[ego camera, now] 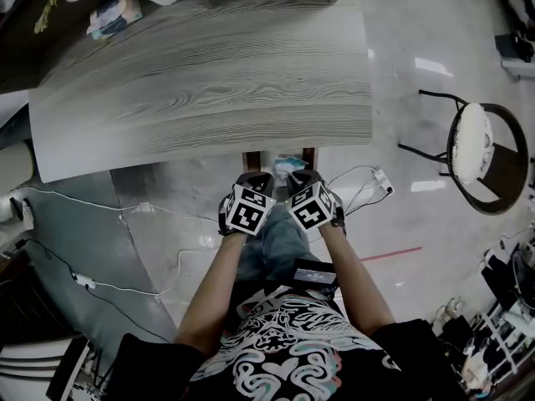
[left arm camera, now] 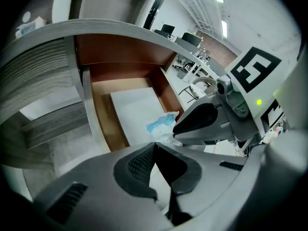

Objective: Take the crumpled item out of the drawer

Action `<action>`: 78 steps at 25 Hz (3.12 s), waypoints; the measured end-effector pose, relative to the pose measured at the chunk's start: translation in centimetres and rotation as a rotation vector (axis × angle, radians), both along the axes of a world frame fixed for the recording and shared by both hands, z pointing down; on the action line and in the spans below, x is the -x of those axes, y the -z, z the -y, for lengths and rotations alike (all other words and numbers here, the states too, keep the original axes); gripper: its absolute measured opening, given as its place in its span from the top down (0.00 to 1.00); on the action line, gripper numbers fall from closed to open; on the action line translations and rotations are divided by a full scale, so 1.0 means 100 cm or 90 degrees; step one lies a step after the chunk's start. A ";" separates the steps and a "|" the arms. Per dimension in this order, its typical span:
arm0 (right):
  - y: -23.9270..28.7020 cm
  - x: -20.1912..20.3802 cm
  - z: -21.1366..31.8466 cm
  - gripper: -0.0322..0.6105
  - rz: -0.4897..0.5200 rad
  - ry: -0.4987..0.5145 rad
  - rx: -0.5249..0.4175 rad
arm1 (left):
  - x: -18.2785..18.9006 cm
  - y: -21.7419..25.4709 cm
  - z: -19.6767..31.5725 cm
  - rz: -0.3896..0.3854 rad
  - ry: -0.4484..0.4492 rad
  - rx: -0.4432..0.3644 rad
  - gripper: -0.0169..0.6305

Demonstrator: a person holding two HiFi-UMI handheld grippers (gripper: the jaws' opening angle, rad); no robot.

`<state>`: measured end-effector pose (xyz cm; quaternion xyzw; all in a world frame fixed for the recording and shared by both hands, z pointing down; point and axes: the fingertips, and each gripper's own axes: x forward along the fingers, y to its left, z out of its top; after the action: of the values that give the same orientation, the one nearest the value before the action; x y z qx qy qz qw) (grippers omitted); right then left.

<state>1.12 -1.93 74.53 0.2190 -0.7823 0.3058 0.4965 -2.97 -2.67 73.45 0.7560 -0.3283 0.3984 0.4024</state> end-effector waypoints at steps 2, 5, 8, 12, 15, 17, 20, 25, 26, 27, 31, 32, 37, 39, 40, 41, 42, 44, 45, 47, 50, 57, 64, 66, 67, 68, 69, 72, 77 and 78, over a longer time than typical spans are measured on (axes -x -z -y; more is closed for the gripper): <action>-0.003 0.001 0.000 0.91 -0.006 0.005 0.004 | 0.000 -0.001 0.000 -0.001 0.002 0.002 0.97; -0.008 0.003 -0.001 0.91 -0.009 0.012 0.015 | 0.002 -0.002 0.000 0.000 0.006 0.005 0.97; -0.011 0.004 -0.001 0.91 -0.014 0.018 0.017 | 0.003 -0.003 0.001 0.001 0.008 0.006 0.97; -0.013 0.004 0.000 0.91 -0.023 0.027 0.016 | 0.005 -0.005 -0.001 0.003 0.015 0.014 0.97; -0.015 0.004 0.001 0.92 -0.028 0.031 0.010 | 0.007 -0.006 0.000 0.005 0.017 0.011 0.97; -0.015 0.005 0.002 0.93 -0.028 0.031 0.008 | 0.009 -0.007 0.001 0.007 0.020 0.011 0.97; -0.015 0.005 0.002 0.93 -0.027 0.034 0.005 | 0.011 -0.008 0.002 0.007 0.029 0.014 0.97; -0.015 0.004 0.002 0.94 -0.026 0.034 0.005 | 0.012 -0.010 0.001 0.012 0.025 0.008 0.97; -0.014 0.004 0.003 0.94 -0.026 0.035 0.004 | 0.012 -0.010 0.000 0.013 0.027 0.011 0.97; -0.014 0.003 0.003 0.94 -0.025 0.035 0.003 | 0.012 -0.010 -0.001 0.013 0.030 0.012 0.97; -0.010 0.001 0.003 0.94 -0.020 0.033 0.000 | 0.011 -0.008 -0.002 0.015 0.033 0.016 0.97; -0.009 0.001 0.003 0.94 -0.018 0.033 -0.002 | 0.011 -0.007 -0.002 0.015 0.033 0.016 0.97; -0.002 0.001 0.007 0.94 -0.013 0.026 -0.019 | 0.013 -0.001 0.002 0.013 0.036 -0.001 0.97; 0.003 0.001 0.008 0.94 -0.010 0.021 -0.026 | 0.014 0.001 0.000 0.011 0.043 0.000 0.97; 0.006 0.002 0.009 0.94 -0.007 0.018 -0.030 | 0.016 0.002 -0.001 0.010 0.046 0.002 0.97; 0.009 0.002 0.010 0.94 -0.004 0.015 -0.035 | 0.017 0.003 0.000 0.010 0.048 0.002 0.97; 0.013 0.002 0.012 0.94 -0.001 0.012 -0.041 | 0.017 0.006 0.001 0.009 0.050 -0.002 0.97; 0.020 0.001 0.013 0.94 0.001 0.006 -0.051 | 0.019 0.013 0.003 0.007 0.055 -0.011 0.97; 0.024 0.001 0.013 0.94 0.002 0.004 -0.056 | 0.020 0.016 0.003 0.006 0.059 -0.015 0.97; 0.031 0.001 0.014 0.94 0.002 -0.001 -0.066 | 0.022 0.023 0.005 0.003 0.065 -0.024 0.97; 0.041 0.000 0.017 0.94 0.007 -0.012 -0.081 | 0.023 0.033 0.012 -0.002 0.069 -0.040 0.97; 0.061 -0.004 0.013 0.94 0.013 -0.024 -0.101 | 0.017 0.058 0.018 -0.026 0.083 -0.070 0.97; 0.081 -0.003 0.019 0.94 0.035 -0.040 -0.133 | 0.018 0.077 0.023 -0.042 0.103 -0.098 0.97; 0.087 -0.002 0.021 0.94 0.035 -0.044 -0.139 | 0.020 0.085 0.025 -0.050 0.109 -0.106 0.97; 0.090 -0.001 0.022 0.94 0.035 -0.045 -0.141 | 0.022 0.090 0.025 -0.055 0.112 -0.110 0.97; 0.093 0.001 0.022 0.94 0.036 -0.045 -0.145 | 0.023 0.094 0.026 -0.059 0.114 -0.113 0.97; 0.096 0.001 0.023 0.94 0.036 -0.046 -0.148 | 0.023 0.098 0.026 -0.062 0.115 -0.118 0.97; 0.105 0.002 0.025 0.94 0.038 -0.050 -0.163 | 0.023 0.107 0.028 -0.069 0.115 -0.131 0.97; 0.117 -0.002 0.025 0.94 0.034 -0.052 -0.182 | 0.023 0.120 0.026 -0.073 0.112 -0.148 0.97; 0.120 -0.003 0.025 0.94 0.033 -0.053 -0.184 | 0.022 0.123 0.026 -0.074 0.112 -0.152 0.97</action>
<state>1.46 -4.39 62.56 0.3126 -0.8211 0.2156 0.4262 -5.22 -5.29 61.16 0.7887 -0.4140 0.2755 0.3615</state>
